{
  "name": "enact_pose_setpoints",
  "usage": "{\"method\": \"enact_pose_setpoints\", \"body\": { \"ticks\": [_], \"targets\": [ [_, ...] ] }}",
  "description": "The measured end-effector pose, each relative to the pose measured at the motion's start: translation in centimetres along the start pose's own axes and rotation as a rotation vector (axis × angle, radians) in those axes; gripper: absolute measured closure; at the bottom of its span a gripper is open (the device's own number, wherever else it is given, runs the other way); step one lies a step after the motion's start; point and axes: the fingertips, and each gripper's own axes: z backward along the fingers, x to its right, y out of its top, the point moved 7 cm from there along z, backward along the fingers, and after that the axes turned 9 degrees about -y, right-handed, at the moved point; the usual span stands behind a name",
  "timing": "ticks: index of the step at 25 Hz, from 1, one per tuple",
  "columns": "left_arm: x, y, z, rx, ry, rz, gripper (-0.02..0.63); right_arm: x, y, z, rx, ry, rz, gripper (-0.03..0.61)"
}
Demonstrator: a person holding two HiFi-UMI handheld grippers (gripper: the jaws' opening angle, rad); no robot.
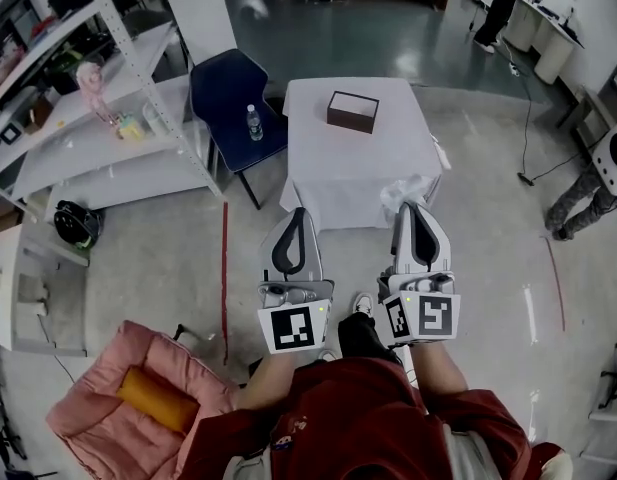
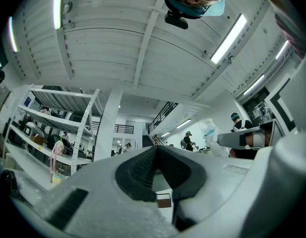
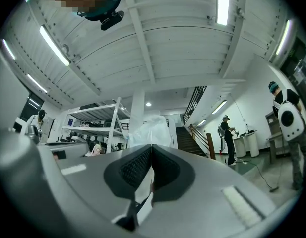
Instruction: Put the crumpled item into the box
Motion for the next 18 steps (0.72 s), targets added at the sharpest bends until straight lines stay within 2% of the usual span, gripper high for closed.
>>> {"method": "enact_pose_setpoints", "body": {
  "ticks": [10, 13, 18],
  "targets": [
    [-0.5, -2.8, -9.3, -0.015, -0.01, -0.021, 0.611, 4.7, -2.0, -8.6, -0.002, -0.016, -0.025, 0.574],
    [-0.4, -3.7, -12.1, -0.002, -0.03, -0.06, 0.611, 6.2, -2.4, -11.1, -0.006, -0.018, -0.032, 0.574],
    [0.1, -5.1, -16.9, -0.027, -0.033, -0.034, 0.611, 8.5, -3.4, -14.9, -0.006, -0.026, -0.014, 0.575]
  ]
}}
